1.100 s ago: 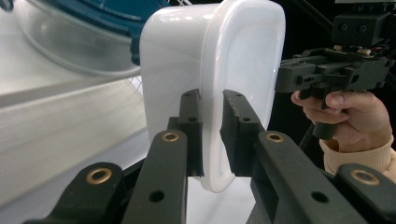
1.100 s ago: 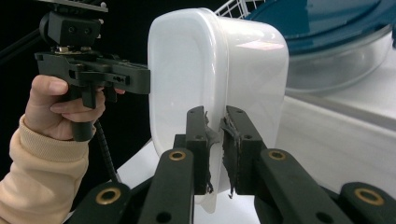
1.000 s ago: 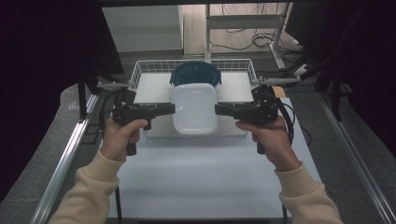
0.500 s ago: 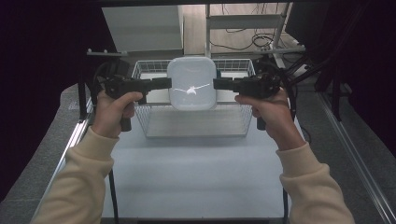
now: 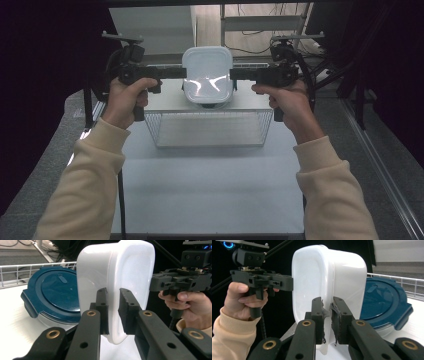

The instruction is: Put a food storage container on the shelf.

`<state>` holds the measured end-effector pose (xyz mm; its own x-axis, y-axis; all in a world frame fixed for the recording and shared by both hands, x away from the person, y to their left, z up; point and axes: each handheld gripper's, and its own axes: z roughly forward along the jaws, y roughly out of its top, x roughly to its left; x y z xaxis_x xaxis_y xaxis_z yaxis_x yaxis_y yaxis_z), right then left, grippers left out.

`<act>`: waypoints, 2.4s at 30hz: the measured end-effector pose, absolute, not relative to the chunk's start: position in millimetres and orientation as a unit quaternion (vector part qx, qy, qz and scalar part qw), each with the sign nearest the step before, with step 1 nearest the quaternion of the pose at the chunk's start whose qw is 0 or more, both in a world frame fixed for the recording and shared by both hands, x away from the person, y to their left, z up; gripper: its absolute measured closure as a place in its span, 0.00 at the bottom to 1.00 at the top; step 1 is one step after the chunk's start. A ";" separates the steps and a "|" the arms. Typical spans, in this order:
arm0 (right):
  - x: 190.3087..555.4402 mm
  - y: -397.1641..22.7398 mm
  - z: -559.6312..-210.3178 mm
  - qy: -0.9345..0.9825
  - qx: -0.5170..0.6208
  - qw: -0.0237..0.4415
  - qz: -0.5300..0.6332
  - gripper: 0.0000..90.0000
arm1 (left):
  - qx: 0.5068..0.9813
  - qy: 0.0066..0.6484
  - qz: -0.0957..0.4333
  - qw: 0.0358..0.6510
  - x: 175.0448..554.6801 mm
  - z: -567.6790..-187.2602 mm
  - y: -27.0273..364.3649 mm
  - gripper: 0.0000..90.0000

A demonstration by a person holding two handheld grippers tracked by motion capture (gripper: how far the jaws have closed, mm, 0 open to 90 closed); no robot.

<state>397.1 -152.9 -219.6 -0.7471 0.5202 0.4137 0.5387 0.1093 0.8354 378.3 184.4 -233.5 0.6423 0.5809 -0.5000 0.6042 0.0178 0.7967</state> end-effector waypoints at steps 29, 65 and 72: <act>480.7 -147.1 -232.2 -0.705 -0.460 0.123 -0.525 0.83 | 0.645 0.497 -0.099 0.572 456.2 -250.6 193.8 0.85; 441.6 -190.1 -237.8 -0.702 -0.402 0.009 -0.588 0.34 | 0.653 0.476 0.036 0.588 399.2 -253.1 217.6 0.34; 416.2 -207.4 -258.6 -0.728 -0.370 -0.039 -0.575 0.33 | 0.682 0.461 0.076 0.563 371.1 -286.1 224.4 0.33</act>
<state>416.2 -207.4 -258.6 -0.7226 0.5848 0.3686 0.4943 0.0644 0.8669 371.1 224.4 -286.1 0.5632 0.7138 -0.4163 0.5434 0.0596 0.8374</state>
